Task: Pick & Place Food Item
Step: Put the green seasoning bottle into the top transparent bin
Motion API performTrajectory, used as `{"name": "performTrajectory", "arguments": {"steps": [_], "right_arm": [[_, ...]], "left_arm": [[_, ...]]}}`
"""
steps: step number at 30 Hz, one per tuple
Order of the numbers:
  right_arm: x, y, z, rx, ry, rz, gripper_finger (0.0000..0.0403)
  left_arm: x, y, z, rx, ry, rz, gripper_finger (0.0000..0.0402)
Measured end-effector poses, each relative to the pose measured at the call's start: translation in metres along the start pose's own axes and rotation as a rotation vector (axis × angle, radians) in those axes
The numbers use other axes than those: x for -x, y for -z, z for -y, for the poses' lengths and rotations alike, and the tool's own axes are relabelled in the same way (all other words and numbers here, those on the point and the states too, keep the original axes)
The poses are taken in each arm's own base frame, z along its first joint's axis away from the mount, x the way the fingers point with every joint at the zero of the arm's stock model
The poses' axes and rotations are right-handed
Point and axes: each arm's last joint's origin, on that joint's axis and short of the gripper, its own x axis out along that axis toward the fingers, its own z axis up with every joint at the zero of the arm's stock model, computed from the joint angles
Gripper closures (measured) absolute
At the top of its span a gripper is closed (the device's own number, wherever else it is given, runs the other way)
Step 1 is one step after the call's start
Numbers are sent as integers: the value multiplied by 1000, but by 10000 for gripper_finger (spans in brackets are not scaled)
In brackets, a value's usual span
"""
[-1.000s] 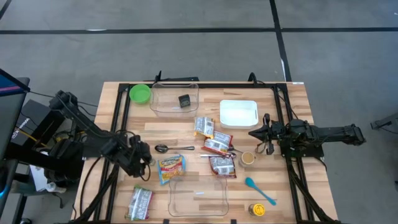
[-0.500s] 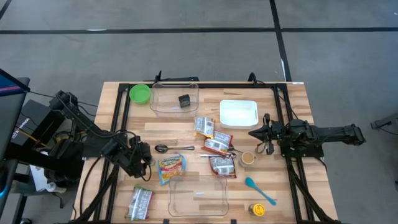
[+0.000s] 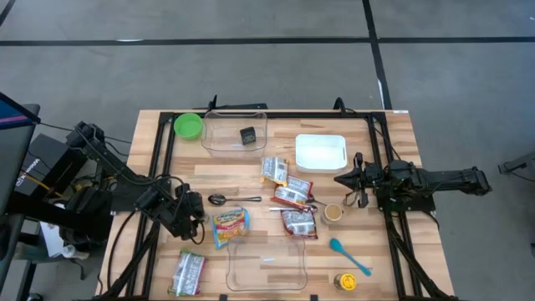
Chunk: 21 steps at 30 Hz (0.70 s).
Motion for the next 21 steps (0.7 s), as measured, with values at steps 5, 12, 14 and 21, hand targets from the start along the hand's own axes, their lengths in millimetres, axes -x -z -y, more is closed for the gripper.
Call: {"name": "performTrajectory", "arguments": {"steps": [5,12,14,21], "right_arm": [[0,0,0,0,0,0,403],[0,0,0,0,0,-1,403],[0,0,0,0,0,0,403],[0,0,0,0,0,0,403]], "left_arm": [[0,1,-1,-10,-11,-7,137],[-3,5,-5,-24,-38,-25,137],[-5,8,-6,-30,-48,-33,137],[-13,16,-11,-41,-67,-48,137]]}}
